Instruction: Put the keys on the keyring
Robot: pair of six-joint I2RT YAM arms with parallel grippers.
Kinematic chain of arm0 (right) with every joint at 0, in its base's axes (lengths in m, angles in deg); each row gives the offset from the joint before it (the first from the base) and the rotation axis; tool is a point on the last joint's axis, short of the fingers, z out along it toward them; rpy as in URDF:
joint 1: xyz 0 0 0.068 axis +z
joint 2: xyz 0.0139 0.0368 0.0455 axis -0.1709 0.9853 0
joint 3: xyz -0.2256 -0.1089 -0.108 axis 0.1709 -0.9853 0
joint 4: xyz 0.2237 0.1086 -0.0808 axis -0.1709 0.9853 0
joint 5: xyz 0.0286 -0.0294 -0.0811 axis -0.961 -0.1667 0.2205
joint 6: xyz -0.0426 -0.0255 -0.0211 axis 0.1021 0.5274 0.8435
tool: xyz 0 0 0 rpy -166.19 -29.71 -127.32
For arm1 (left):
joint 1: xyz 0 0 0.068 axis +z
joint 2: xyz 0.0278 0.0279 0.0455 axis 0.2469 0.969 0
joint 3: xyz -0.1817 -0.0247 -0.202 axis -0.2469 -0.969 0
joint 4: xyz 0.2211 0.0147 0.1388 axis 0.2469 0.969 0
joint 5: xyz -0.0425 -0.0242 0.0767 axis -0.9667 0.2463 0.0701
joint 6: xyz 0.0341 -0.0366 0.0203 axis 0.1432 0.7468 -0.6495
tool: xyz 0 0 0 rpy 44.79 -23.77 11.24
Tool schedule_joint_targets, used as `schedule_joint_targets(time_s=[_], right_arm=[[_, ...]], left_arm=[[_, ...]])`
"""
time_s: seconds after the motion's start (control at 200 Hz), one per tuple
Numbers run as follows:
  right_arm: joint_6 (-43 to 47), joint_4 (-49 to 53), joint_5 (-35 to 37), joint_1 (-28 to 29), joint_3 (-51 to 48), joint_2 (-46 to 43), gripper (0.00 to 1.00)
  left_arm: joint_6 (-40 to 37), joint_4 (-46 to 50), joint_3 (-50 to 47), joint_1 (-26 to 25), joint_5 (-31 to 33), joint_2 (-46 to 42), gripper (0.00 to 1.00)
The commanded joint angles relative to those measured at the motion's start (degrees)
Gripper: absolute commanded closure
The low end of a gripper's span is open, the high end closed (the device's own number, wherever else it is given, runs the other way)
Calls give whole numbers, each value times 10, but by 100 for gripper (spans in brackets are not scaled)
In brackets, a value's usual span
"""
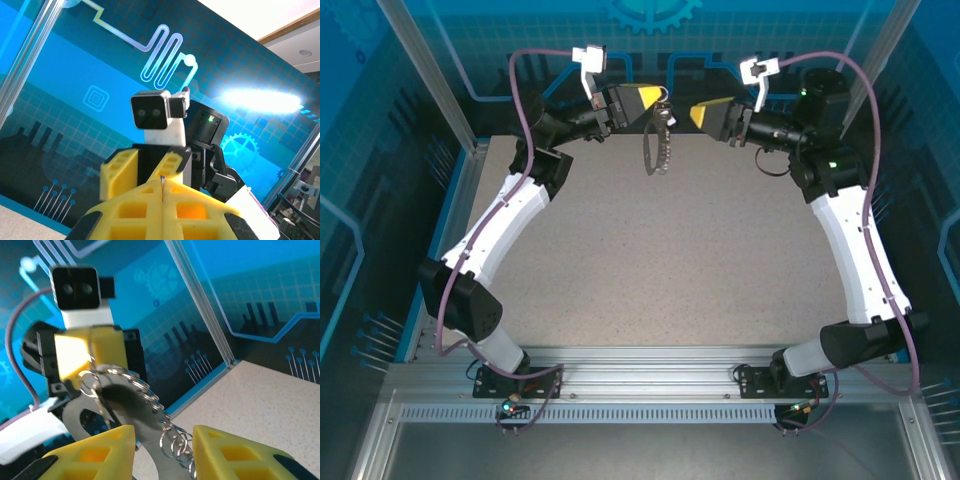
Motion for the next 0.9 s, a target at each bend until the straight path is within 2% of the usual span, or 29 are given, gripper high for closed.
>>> schedule_joint_targets(time_s=[0.0,0.16,0.295,0.58,0.895], right_arm=[[-60,-85,-4,-2,-4,-14,65],[-110,-148,12,19,6,8,64],[-111,-151,21,51,35,34,60],[-121,-167,28,80,51,62,61],[-120,-167,26,88,52,68,78]], left_arm=[[17,-44,6,3,-2,-5,100],[29,-55,8,3,-2,1,100],[30,-56,9,3,0,4,100],[30,-57,9,3,0,6,100],[29,-57,7,3,-1,7,100]])
